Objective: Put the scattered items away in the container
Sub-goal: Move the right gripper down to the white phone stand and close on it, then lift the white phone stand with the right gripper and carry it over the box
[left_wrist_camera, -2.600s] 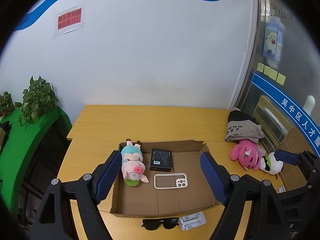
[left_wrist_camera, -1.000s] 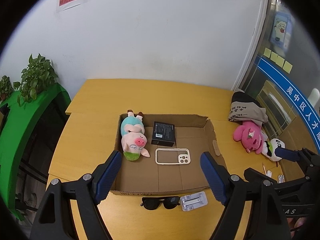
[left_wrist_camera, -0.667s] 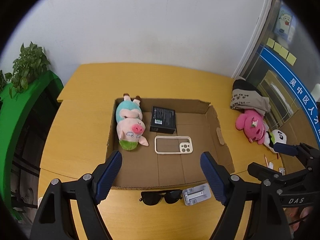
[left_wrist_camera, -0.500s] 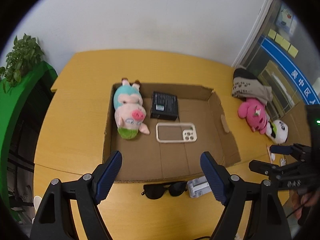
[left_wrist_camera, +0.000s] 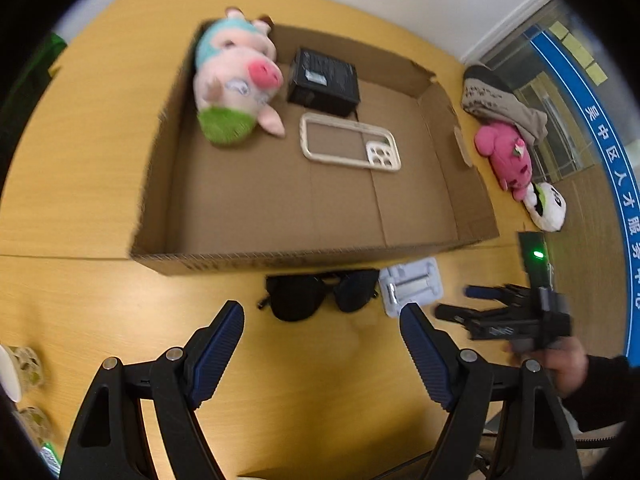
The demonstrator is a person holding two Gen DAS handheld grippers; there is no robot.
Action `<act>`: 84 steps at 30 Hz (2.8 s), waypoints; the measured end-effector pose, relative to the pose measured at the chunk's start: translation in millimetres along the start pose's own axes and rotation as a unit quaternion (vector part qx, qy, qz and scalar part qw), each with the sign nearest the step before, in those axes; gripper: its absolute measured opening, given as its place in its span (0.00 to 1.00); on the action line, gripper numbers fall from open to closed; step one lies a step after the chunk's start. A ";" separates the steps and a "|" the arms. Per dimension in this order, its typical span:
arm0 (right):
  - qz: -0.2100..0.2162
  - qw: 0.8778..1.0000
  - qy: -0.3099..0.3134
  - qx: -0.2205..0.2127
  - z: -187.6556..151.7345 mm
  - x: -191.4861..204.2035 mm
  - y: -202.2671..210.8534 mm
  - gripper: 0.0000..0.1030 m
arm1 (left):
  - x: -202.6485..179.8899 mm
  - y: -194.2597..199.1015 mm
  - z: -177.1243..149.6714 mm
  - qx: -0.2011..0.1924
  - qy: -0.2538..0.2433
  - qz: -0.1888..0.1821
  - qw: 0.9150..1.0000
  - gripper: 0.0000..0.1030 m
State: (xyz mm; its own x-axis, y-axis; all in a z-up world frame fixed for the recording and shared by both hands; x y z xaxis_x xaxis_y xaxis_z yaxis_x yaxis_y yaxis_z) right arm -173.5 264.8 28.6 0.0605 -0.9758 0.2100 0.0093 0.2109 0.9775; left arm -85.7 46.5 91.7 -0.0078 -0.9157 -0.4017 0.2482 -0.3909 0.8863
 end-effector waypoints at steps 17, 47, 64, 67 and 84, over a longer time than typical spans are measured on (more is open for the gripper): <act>-0.007 0.994 0.091 -0.068 -2.0 -2.8 -11.8 0.45 | -75.3 -99.6 -25.6 0.061 -0.013 -0.048 0.997 0.77; 0.046 0.995 0.061 -0.058 -5.4 -23.8 -8.9 0.35 | -82.6 -172.5 -22.5 0.043 -0.011 -0.028 0.999 0.30; 0.019 0.991 0.066 -0.111 -9.4 9.2 72.1 0.35 | -104.7 -79.4 -0.1 0.000 -0.041 -0.017 0.999 0.26; 0.012 0.986 0.082 -0.142 6.2 31.3 115.4 0.34 | -111.1 -29.3 21.5 -0.044 -0.057 -0.004 0.997 0.26; -0.012 0.918 0.172 -0.357 80.5 136.7 359.8 0.34 | -161.1 185.4 131.5 -0.280 -0.076 0.012 0.957 0.23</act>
State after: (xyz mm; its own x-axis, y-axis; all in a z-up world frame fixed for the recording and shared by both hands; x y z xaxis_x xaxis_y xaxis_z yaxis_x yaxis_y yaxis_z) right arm -242.2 202.6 410.7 0.3628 -0.9305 0.0498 0.6595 0.2942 0.6918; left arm -165.7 109.4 351.1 -0.1260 -0.9437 -0.3059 0.7306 -0.2968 0.6149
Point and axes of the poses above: each gripper's, at about its wrist camera, not at the fingertips, and y roughly against the way its jaws point, x to its left, z to its top, the point moved 7 cm from there along -y, roughly the way its jaws point, and after that the axes turned 2 degrees about -z, right-handed, at the moved point
